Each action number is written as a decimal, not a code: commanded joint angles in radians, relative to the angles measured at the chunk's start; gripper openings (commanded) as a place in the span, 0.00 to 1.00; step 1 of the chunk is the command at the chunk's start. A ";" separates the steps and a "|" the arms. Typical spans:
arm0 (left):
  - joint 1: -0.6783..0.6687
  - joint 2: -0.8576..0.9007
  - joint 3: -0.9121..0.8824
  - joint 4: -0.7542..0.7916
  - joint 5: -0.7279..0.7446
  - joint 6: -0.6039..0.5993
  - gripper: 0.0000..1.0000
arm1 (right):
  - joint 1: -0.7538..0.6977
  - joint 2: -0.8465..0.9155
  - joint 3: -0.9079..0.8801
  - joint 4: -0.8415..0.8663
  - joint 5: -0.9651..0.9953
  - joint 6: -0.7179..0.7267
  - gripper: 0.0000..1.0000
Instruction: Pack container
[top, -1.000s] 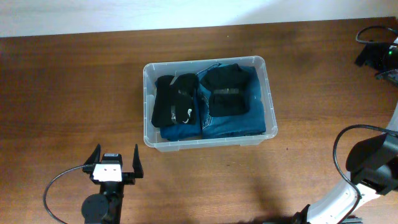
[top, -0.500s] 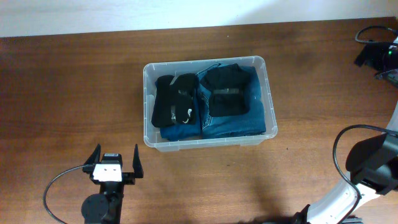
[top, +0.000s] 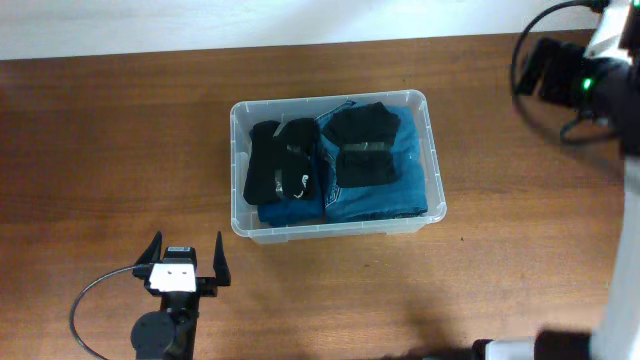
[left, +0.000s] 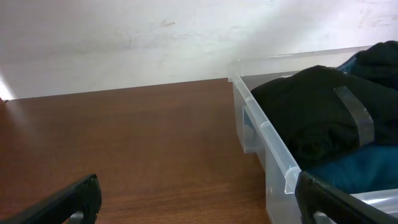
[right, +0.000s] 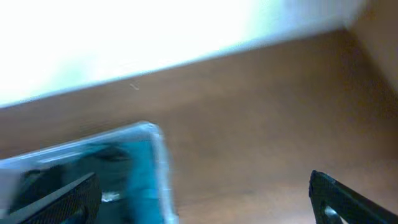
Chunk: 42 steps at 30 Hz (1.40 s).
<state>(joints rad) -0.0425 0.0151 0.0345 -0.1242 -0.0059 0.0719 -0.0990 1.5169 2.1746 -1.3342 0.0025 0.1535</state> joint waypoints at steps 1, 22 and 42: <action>0.006 -0.010 -0.004 -0.001 0.018 0.012 0.99 | 0.087 -0.126 -0.038 0.006 0.036 -0.003 0.98; 0.006 -0.010 -0.004 -0.001 0.018 0.012 0.99 | 0.071 -1.216 -1.413 0.860 -0.119 -0.266 0.98; 0.006 -0.010 -0.004 -0.001 0.018 0.012 0.99 | 0.072 -1.514 -2.130 1.367 -0.182 -0.266 0.99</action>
<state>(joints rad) -0.0425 0.0147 0.0345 -0.1246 -0.0029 0.0715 -0.0208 0.0162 0.0582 0.0227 -0.1825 -0.1089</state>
